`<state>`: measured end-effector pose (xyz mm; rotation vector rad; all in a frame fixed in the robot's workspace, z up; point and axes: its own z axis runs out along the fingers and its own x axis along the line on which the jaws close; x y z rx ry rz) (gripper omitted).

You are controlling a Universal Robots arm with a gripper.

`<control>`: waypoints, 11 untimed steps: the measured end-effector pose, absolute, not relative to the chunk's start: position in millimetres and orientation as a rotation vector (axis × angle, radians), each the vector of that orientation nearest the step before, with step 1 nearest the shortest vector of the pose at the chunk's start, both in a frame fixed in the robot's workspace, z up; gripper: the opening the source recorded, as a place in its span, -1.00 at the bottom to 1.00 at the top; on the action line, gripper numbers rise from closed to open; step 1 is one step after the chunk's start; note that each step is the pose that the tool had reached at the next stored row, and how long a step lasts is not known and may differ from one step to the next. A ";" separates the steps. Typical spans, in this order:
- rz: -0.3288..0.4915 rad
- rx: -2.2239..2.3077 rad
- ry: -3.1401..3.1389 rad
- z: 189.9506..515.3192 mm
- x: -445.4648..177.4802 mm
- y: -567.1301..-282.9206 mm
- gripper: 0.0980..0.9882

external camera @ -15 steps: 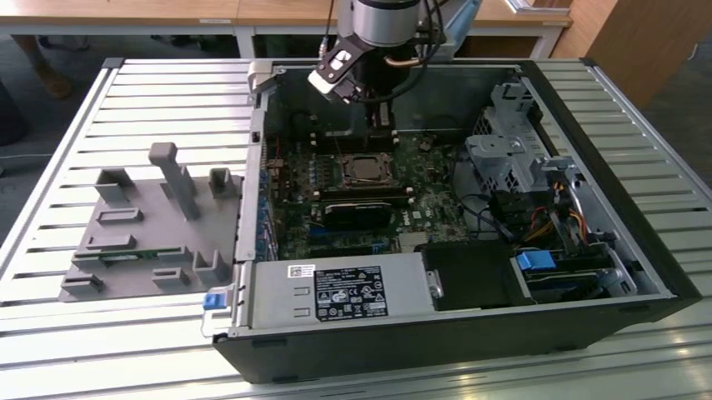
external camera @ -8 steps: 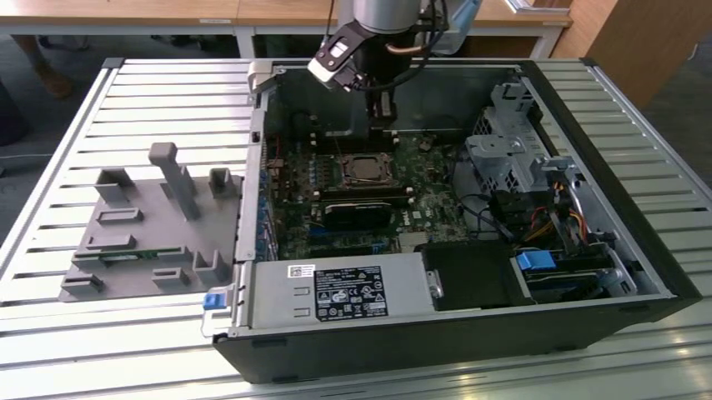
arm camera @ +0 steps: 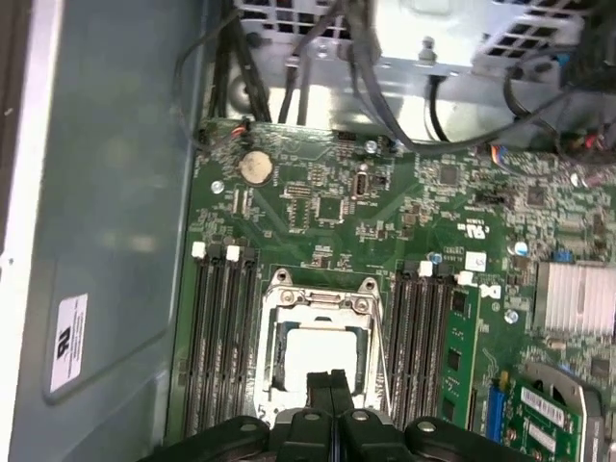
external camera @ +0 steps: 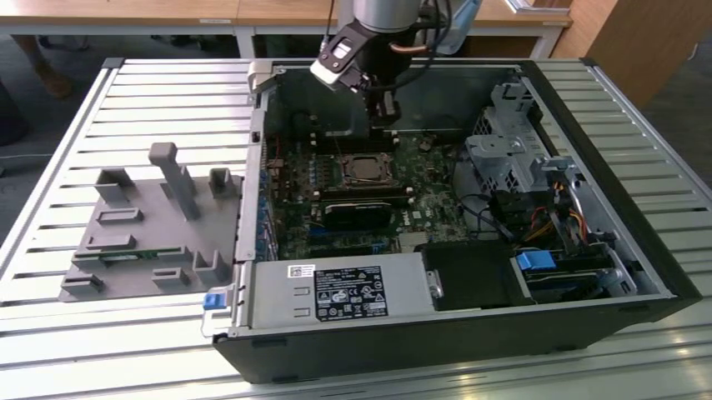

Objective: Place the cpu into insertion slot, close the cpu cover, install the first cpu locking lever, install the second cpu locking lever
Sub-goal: 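Install the first cpu locking lever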

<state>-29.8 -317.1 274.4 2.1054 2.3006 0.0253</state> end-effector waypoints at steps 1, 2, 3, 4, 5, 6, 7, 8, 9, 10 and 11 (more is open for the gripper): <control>0.026 2.088 2.317 274.4 -29.8 -317.1 -0.98; 0.026 2.070 2.333 274.5 -29.8 -317.1 -0.98; 0.026 2.055 2.346 274.5 -29.8 -317.1 -0.98; 0.026 2.040 2.359 274.4 -29.8 -317.1 -0.98; 0.027 2.025 2.372 274.4 -29.8 -317.1 -0.98; 0.027 2.011 2.385 274.4 -29.8 -317.1 -0.98; 0.027 1.997 2.396 274.4 -29.8 -317.1 -0.98; 0.027 1.984 2.407 274.4 -29.8 -317.1 -0.98; 0.027 1.971 2.418 274.4 -29.8 -317.1 -0.98; 0.028 1.958 2.429 274.4 -29.8 -317.1 -0.98; 0.028 1.944 2.440 274.5 -29.8 -317.1 -0.98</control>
